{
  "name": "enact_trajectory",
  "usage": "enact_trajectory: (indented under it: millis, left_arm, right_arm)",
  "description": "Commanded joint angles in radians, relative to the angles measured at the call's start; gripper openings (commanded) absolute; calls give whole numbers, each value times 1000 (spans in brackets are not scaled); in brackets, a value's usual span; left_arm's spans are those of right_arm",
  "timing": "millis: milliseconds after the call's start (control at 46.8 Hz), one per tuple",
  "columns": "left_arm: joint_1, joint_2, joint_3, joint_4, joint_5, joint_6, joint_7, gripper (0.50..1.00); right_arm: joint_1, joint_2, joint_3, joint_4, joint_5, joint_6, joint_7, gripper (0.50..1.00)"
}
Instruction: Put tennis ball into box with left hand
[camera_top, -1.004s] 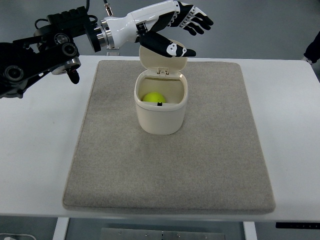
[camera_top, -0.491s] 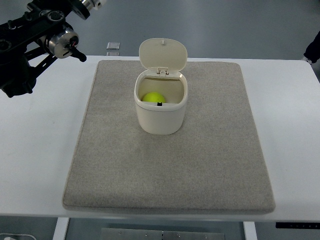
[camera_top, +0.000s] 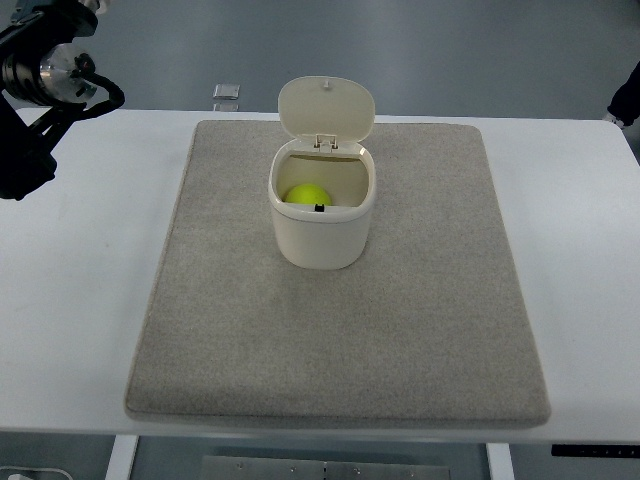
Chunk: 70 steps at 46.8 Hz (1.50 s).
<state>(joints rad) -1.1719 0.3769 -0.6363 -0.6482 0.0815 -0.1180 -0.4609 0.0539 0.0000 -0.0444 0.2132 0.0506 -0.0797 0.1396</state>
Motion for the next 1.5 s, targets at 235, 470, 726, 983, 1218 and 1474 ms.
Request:
enact_trajectory:
  millis: [235, 470, 726, 983, 1218, 1474]
  left_arm:
    - [81, -90, -31, 226, -2, -152, -48, 743]
    - [119, -144, -28, 283, -3, -152, -55, 746]
    - [159, -174, -29, 309, -5, -143, -55, 746]
    - [167, -204, -31, 352, -5, -147, -55, 746]
    - [176, -230, -28, 403, -5, -130, -55, 754]
    - [190, -230, -28, 414, -5, -111, -55, 765]
  right_arm:
    - [0, 0, 0, 0, 0, 0, 0, 938]
    - [0, 0, 0, 0, 0, 0, 0, 938]
    - [0, 0, 0, 0, 0, 0, 0, 938]
    - [0, 0, 0, 0, 0, 0, 0, 938]
    - [0, 0, 0, 0, 0, 0, 0, 938]
    - [0, 0, 0, 0, 0, 0, 0, 938]
